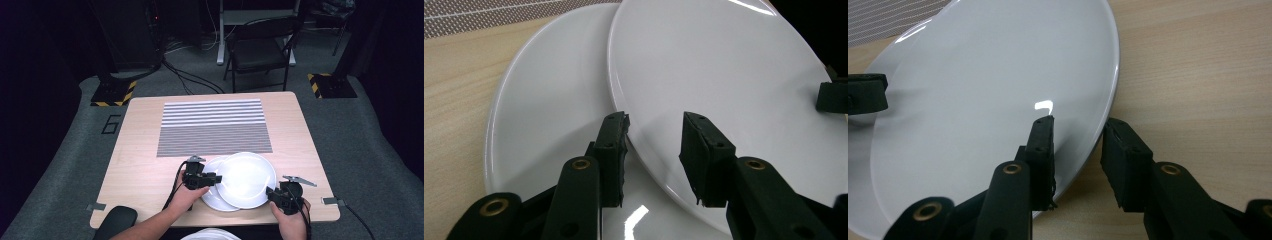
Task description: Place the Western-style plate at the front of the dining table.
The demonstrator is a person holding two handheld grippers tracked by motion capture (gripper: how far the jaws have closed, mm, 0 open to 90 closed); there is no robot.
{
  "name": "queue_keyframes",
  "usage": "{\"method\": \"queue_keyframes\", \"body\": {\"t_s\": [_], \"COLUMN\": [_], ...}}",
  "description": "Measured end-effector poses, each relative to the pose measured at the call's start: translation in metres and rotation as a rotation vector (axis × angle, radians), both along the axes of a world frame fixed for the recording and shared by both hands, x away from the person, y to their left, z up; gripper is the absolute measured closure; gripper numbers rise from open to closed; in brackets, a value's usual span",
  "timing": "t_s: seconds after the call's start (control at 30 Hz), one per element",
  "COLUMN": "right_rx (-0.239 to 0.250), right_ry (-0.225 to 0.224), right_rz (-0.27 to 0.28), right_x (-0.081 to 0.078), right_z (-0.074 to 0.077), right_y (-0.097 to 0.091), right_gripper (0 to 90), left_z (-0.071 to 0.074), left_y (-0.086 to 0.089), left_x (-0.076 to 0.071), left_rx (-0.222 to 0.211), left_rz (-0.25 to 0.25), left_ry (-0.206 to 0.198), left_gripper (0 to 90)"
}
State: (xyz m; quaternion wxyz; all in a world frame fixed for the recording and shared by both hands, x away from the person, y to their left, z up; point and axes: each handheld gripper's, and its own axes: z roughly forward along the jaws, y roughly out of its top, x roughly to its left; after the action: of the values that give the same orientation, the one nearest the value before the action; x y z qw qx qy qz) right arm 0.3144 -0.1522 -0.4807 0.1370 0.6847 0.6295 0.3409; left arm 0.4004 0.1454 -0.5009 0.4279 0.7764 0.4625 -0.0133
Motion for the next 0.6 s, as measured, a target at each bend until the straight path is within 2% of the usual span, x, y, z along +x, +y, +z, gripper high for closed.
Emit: {"method": "queue_keyframes", "body": {"t_s": [0.13,0.33,0.6], "right_rx": [0.014,0.026,0.032], "right_ry": [0.004,0.010,0.004], "right_rz": [-0.012,-0.019,-0.026], "right_x": [0.0011,0.0022,0.0013], "right_z": [-0.0022,-0.0041,-0.0060], "right_y": [-0.0013,-0.0025,-0.0026], "right_gripper": [65.7,65.4,65.0], "left_z": [-0.0005,-0.0009,-0.0038], "left_y": [0.0006,0.0012,-0.0073], "left_x": [-0.0010,-0.0026,-0.0100], "left_rx": [0.011,-0.003,0.002], "left_rz": [0.016,0.013,-0.012], "left_ry": [-0.004,0.014,0.026], "left_gripper": [60.7,59.5,58.0]}}
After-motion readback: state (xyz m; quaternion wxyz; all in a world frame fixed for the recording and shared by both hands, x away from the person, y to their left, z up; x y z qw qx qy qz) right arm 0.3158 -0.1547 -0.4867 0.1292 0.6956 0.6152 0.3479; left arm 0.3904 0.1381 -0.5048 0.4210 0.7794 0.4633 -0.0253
